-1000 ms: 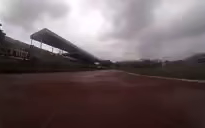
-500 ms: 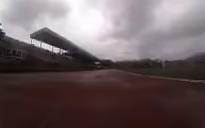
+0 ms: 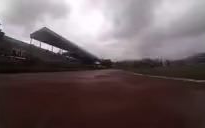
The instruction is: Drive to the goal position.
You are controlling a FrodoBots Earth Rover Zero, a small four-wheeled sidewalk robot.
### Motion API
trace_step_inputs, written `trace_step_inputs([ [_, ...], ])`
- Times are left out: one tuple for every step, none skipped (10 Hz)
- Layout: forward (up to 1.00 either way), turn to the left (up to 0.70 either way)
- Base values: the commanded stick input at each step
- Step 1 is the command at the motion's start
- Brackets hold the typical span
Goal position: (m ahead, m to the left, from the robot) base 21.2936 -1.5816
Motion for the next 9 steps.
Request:
trace_step_inputs([
  [0.5, 0.0],
  [0.5, 0.0],
  [0.5, 0.0],
  [0.5, 0.0],
  [0.5, 0.0],
  [0.5, 0.0],
  [0.5, 0.0],
  [0.5, 0.0],
  [0.5, 0.0],
])
